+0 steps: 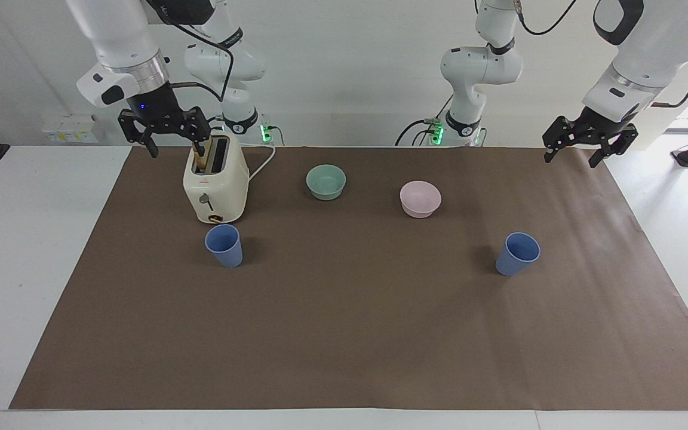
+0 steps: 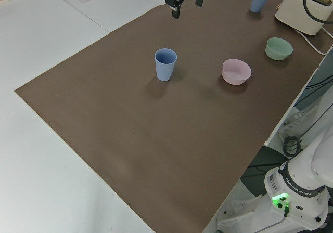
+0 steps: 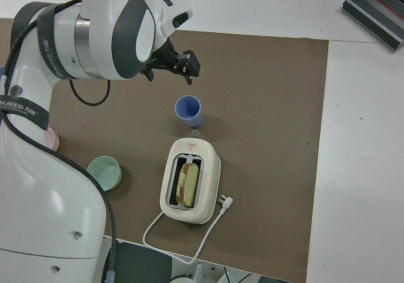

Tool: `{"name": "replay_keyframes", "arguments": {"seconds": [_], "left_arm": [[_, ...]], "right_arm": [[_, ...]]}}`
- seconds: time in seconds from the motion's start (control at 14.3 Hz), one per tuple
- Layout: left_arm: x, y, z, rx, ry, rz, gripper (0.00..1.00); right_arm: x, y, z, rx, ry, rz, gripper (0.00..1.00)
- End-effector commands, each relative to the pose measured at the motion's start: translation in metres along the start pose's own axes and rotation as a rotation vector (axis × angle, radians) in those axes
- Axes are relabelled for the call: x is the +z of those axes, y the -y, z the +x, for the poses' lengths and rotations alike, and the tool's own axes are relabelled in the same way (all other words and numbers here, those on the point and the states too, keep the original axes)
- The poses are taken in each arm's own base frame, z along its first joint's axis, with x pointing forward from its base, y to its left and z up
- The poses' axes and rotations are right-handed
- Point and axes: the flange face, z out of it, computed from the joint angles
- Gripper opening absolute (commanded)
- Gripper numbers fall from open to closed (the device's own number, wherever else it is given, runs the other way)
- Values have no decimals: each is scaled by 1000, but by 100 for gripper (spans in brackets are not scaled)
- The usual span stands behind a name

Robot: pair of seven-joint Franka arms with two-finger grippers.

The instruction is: Stack blue cups with both arms

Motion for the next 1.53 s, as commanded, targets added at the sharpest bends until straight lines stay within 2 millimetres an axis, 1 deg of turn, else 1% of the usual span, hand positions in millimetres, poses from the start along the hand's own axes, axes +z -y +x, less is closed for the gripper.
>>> {"name": "replay_keyframes", "arguments": {"seconds": [0.0, 0.35, 0.63, 1.46], "left_arm": [[-7, 1, -2, -6, 2, 15, 100], [-8, 1, -1, -7, -7, 15, 100], [-8, 5, -2, -14, -5, 14, 100], [-8, 5, -1, -6, -12, 15, 100]], "right_arm": [[-1, -3, -6, -7, 8, -8, 100], [-1, -3, -6, -7, 8, -8, 100], [-1, -3, -6, -8, 8, -8, 100], [0, -3, -6, -10, 9, -8, 100]]}}
